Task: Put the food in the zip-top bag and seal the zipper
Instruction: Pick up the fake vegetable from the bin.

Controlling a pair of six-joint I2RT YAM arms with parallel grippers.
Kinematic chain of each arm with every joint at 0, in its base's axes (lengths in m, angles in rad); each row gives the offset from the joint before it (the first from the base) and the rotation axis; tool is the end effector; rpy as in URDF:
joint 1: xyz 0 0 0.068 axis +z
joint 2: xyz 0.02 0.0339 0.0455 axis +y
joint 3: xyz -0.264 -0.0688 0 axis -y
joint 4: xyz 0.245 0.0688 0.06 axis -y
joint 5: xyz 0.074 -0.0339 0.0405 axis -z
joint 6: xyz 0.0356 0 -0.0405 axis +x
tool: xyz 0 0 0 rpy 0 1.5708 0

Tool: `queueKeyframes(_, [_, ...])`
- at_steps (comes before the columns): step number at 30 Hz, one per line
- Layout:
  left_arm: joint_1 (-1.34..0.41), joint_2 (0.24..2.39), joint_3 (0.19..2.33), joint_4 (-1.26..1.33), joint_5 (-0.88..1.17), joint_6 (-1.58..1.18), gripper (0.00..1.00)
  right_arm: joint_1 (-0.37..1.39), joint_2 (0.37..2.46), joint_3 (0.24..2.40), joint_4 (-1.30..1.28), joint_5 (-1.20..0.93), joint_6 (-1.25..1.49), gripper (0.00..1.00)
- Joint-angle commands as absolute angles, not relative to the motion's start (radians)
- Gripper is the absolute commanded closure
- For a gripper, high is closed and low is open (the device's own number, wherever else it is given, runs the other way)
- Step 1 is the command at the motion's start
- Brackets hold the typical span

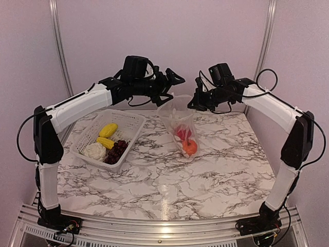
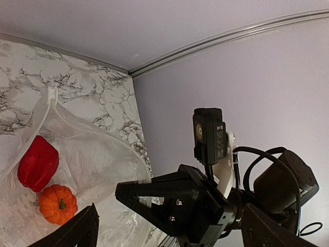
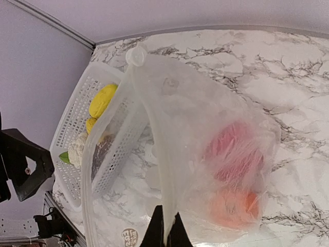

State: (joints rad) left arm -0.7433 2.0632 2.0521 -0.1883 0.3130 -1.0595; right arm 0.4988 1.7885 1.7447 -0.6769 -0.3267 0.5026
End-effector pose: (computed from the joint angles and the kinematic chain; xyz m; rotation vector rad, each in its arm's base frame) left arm 0.3579 -0.3439 0.3820 -0.0610 2.0520 -1.5056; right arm 0.3505 0.2039 0.3494 -0.1747 2.4034 0.8696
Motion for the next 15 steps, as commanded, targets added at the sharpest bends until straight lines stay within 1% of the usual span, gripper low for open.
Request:
queueKeyframes(1, [-0.743, 1.961, 2.076, -0.213, 0.29, -0.882, 0.01, 0.464, 1.8, 1.858, -0.716, -0.292, 0.45, 1.0])
queueKeyframes(4, [-0.744, 1.868, 2.029, -0.303, 0.199, -0.709, 0.01, 0.446, 1.804, 1.88, -0.728, -0.283, 0.438, 1.0])
queueKeyframes(9, [-0.741, 1.683, 1.881, -0.463, -0.084, -0.473, 0.01, 0.439, 1.816, 1.894, -0.733, -0.279, 0.431, 1.0])
queueKeyframes(11, [-0.737, 1.621, 1.799, -0.524, -0.196, -0.419, 0.01, 0.438, 1.823, 1.892, -0.732, -0.288, 0.431, 1.0])
queueKeyframes(15, [-0.733, 1.54, 1.672, -0.683, -0.355, -0.345, 0.01, 0.439, 1.835, 1.885, -0.73, -0.302, 0.43, 1.0])
